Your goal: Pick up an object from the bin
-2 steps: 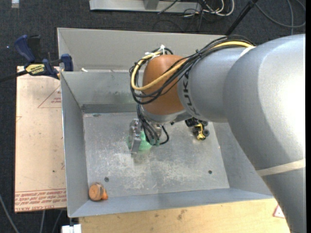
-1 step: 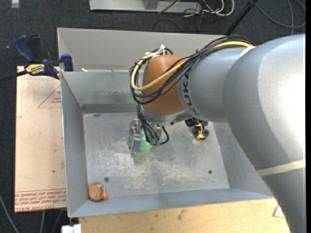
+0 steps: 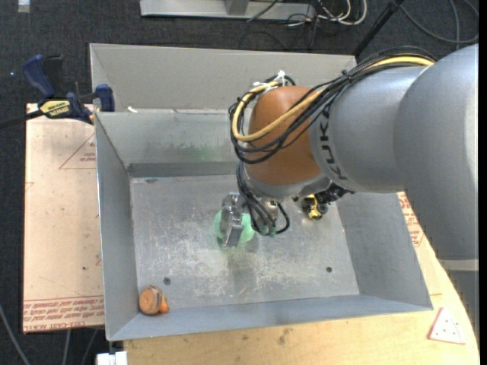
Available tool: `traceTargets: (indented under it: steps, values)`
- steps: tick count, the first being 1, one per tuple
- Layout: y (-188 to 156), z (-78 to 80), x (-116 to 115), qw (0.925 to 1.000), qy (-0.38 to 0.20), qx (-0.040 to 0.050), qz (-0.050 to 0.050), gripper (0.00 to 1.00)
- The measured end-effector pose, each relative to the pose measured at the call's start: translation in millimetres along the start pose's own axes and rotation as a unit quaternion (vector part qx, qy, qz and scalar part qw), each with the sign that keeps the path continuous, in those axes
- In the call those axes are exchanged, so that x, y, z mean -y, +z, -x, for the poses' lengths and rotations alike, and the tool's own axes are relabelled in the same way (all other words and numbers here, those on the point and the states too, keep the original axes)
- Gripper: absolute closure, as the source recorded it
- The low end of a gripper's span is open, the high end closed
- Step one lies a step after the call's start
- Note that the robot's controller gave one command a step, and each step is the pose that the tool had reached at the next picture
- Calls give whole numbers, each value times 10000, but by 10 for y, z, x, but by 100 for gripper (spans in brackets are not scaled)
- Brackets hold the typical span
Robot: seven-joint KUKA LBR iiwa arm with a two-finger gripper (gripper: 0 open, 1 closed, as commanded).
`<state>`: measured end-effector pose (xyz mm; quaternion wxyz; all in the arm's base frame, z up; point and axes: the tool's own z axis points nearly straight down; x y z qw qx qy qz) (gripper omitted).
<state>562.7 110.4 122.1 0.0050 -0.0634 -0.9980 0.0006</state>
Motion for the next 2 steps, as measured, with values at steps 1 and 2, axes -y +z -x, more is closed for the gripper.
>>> traceTargets:
  steps: [1, 2]
  values:
    - [-613, -218, -165, 10000, -63, 49, 0, 100]
    - [-1343, 13, -158, 9984, -567, 64, 13, 100]
